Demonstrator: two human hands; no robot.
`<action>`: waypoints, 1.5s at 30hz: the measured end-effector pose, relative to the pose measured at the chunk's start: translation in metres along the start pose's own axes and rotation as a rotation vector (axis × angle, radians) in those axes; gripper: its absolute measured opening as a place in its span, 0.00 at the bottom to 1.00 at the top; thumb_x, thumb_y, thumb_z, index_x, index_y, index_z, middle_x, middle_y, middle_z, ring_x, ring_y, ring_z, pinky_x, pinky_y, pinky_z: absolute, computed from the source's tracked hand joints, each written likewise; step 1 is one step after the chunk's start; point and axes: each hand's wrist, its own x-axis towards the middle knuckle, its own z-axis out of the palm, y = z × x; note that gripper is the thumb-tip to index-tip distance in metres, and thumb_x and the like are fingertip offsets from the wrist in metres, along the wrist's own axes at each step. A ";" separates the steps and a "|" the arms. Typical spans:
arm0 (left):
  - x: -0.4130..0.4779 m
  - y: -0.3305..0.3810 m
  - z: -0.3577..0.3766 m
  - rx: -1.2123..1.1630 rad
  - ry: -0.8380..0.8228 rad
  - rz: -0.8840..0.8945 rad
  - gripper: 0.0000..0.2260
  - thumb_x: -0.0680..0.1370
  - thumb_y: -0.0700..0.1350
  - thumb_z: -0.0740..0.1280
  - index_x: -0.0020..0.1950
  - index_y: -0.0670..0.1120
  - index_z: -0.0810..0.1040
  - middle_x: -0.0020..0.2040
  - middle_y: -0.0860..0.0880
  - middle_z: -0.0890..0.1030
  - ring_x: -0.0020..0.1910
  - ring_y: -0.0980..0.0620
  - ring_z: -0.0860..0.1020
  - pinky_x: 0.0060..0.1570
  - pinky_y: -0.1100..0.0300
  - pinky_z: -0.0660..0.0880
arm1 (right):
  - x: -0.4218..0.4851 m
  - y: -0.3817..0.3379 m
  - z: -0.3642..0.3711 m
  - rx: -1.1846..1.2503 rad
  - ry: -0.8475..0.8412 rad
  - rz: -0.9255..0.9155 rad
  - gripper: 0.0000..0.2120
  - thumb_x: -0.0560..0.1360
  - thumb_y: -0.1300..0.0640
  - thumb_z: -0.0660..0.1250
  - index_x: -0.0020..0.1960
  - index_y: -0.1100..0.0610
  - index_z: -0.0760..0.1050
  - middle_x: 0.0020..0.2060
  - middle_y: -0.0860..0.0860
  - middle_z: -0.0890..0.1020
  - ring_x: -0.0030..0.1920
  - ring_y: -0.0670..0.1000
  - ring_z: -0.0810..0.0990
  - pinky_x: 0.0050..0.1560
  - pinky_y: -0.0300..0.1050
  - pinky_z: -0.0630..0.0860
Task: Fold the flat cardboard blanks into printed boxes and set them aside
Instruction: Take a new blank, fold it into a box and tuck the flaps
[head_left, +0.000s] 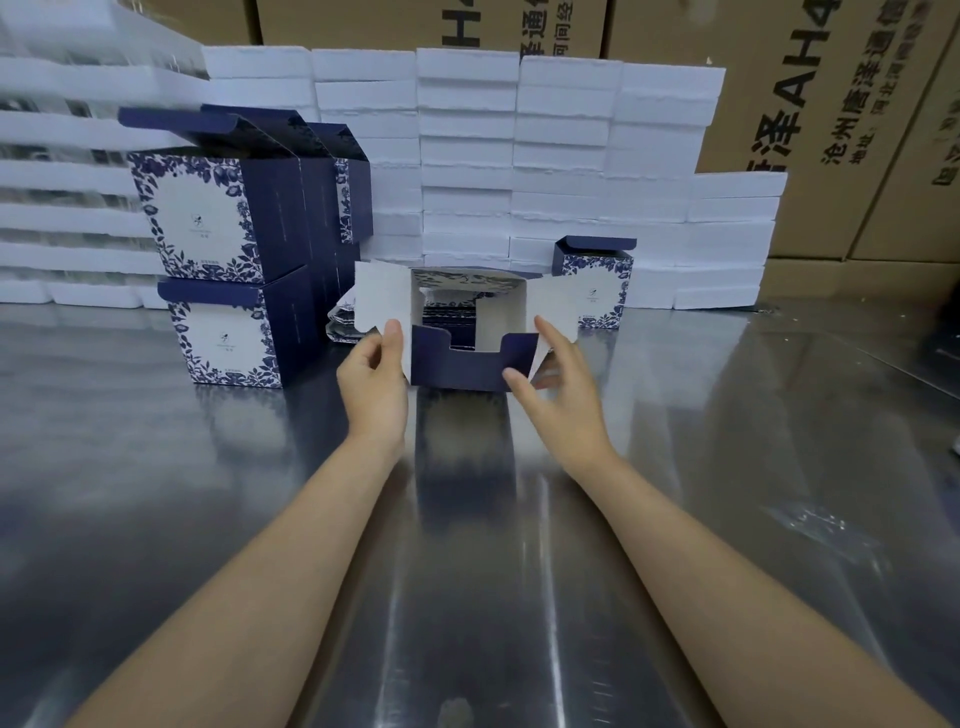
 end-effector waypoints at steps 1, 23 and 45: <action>0.000 -0.001 0.000 0.019 -0.026 0.022 0.21 0.82 0.51 0.62 0.35 0.38 0.68 0.33 0.44 0.64 0.34 0.52 0.61 0.34 0.59 0.60 | 0.002 0.000 0.000 0.013 0.044 0.012 0.29 0.73 0.56 0.73 0.71 0.50 0.67 0.54 0.40 0.73 0.45 0.40 0.77 0.53 0.33 0.73; -0.012 -0.003 0.001 0.273 -0.422 0.291 0.30 0.82 0.32 0.54 0.77 0.57 0.51 0.72 0.45 0.71 0.65 0.53 0.74 0.60 0.70 0.70 | 0.005 -0.021 -0.012 -0.376 0.223 -0.477 0.17 0.70 0.69 0.65 0.57 0.58 0.80 0.71 0.53 0.63 0.66 0.50 0.71 0.56 0.41 0.73; -0.010 0.003 -0.010 0.913 -0.550 0.708 0.33 0.79 0.40 0.66 0.78 0.55 0.53 0.79 0.53 0.56 0.73 0.50 0.63 0.50 0.57 0.73 | 0.023 -0.050 -0.039 0.630 0.056 0.225 0.28 0.61 0.66 0.55 0.58 0.56 0.78 0.62 0.59 0.78 0.61 0.55 0.78 0.54 0.47 0.78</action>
